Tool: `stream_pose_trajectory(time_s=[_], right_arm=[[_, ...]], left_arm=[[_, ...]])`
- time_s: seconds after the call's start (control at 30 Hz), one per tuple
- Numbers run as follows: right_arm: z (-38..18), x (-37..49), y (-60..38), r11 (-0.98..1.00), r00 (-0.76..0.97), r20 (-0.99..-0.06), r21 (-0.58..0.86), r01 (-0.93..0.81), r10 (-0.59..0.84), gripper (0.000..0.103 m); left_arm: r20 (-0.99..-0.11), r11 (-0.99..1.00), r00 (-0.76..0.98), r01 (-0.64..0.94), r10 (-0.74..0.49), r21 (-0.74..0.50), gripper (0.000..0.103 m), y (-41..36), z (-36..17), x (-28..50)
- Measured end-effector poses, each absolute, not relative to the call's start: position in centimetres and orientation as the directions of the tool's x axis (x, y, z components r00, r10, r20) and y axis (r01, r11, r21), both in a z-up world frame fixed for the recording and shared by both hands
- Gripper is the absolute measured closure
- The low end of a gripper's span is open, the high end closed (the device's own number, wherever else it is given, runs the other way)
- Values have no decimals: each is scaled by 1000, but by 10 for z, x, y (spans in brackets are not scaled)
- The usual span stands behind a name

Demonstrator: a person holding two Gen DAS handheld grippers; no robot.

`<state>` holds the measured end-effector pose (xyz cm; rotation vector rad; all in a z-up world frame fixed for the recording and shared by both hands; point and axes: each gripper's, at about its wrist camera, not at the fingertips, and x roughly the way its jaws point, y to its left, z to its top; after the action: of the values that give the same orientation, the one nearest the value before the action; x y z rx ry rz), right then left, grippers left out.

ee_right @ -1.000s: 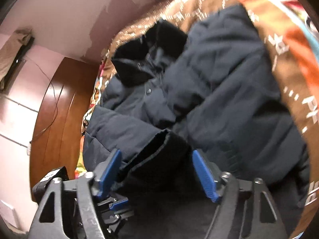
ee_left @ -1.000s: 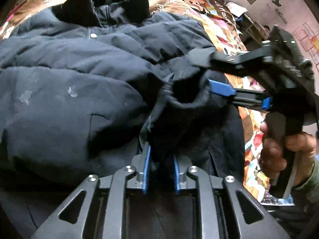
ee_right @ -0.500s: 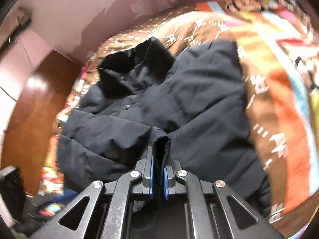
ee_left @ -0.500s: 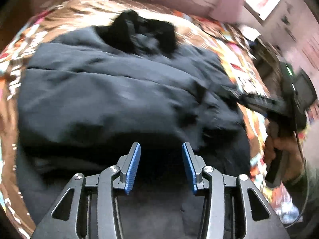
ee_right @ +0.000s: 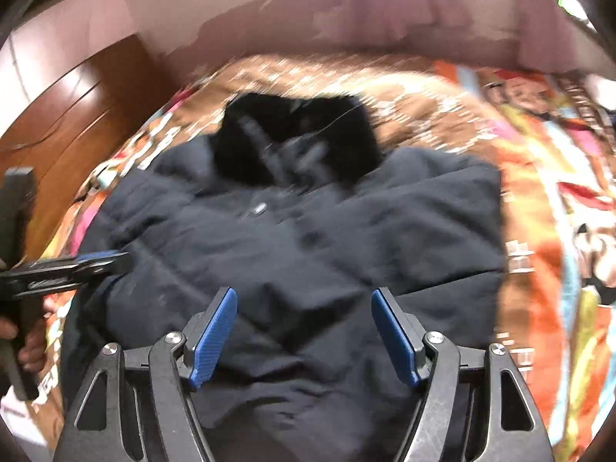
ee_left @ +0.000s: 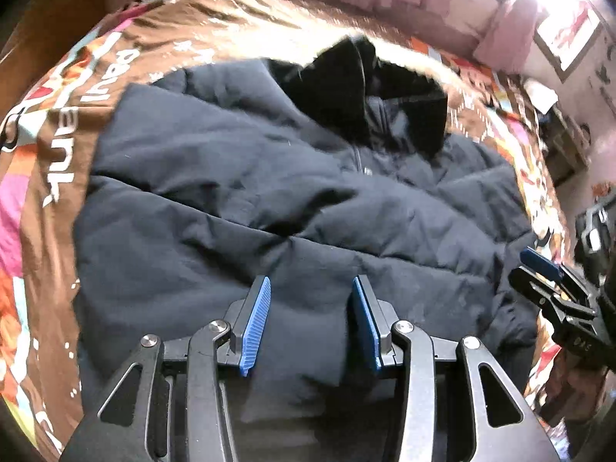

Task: Fold large clothes
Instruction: 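Grasp the jacket hem with the left gripper while the right gripper grasps the hem too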

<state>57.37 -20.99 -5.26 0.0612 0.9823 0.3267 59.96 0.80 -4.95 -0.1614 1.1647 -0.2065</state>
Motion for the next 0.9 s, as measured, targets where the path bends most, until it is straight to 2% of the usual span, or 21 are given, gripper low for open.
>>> stream_pose_trajectory(time_s=[0.17,0.37,0.5,0.6,0.73,0.9], right_arm=[[-89,579,-193,951,415,-872,155,-269,260,33],[-109,578,-178,948,419,-892,34,-315,171,33],[-114,579,-178,947,416,-894,25,-321,165,33],[-108,580,-181,944,409,-893,49,-326,187,33],[-85,580,-198,936,450,-855,105,-336,258,33],[-55,619,-226,947,510,-814,141,-289,277,27]], left_arm=[[-893,973,393,148,-221,-176,56,-2,-63,590],[-914,975,385,216,-127,-45,54,-20,-85,590],[-924,972,372,236,-94,-4,54,-25,-93,594],[-927,972,354,231,-125,-43,53,-20,-88,598],[-908,964,347,202,-237,-174,51,-3,-70,607],[-869,966,428,173,-248,-190,50,8,-40,646]])
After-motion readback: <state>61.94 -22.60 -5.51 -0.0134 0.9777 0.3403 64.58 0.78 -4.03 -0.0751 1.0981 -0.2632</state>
